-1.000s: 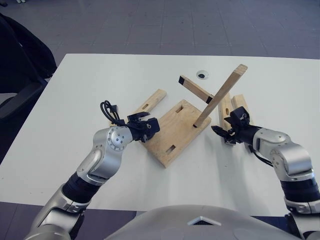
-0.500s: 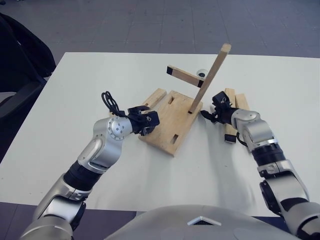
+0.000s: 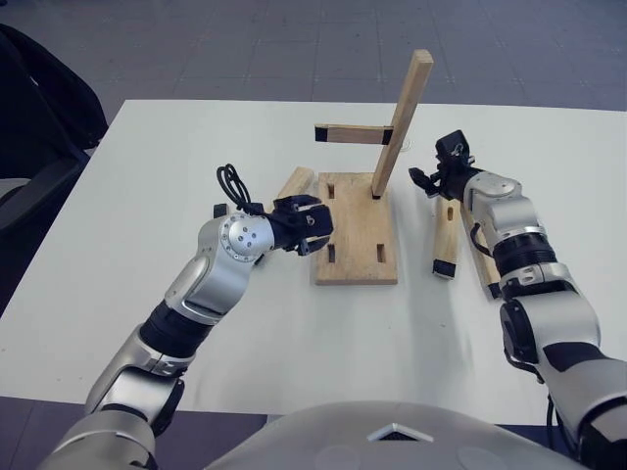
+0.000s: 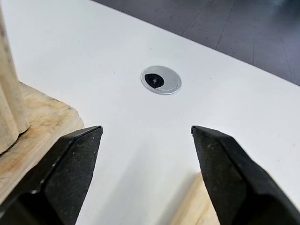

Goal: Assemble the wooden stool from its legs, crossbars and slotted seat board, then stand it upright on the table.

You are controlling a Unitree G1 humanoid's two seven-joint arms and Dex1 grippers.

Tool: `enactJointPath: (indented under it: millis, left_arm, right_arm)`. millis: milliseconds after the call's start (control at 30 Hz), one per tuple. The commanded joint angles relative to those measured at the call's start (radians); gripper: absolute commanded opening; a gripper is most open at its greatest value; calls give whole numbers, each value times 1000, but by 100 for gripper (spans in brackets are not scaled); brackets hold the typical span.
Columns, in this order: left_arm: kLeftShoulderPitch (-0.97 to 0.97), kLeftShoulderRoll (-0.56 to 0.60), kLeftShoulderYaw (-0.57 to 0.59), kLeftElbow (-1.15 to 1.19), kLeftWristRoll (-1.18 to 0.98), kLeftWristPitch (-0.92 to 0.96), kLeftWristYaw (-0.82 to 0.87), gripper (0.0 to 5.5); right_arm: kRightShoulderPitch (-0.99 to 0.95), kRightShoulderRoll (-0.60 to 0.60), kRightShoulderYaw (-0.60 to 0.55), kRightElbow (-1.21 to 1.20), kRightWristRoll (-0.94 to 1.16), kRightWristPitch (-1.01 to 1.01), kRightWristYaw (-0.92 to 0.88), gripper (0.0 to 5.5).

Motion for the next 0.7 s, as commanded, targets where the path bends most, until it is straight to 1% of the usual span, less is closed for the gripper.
enactJointPath:
  millis: [33,133,200,267,333,433,500,600,700]
  left_arm:
    - [123,-65,167,-94,-103,23,100,357]
    - [229,-107,303,-140,-167,39,178,357]
    - [281,-128,378,-144,-181,17,244,357]
    - [316,-150,422,-146,-178,-2,307,357]
    - [329,-178,434,-157,-175,-6,357,357]
    - [344,-190,415,-172,-164,-11,395,357]
    - [357,-193,406,-185,-167,-7,408,357]
    - [368,-202,391,-201,-170,4,422,357]
    - [366,-203,381,-206,-171,10,429,357]
  right_arm:
    - [175,-1,-96,-431,84,213,-58,347]
    - [361,9,-160,-768,118,376,-125,347]
    - [497,13,-205,-981,109,441,-176,347]
    - [633,0,-220,-1150,65,422,-202,347]
    - [799,-21,-199,-1255,17,358,-199,347]
    - [1021,-6,-211,-1324,0,276,-191,347]
    - [1112,1,-233,-1328,1,215,-187,347]
    - [1131,6,-262,-1284,20,171,-186,347]
    - [1129,10,-266,-1250,40,187,-176,347]
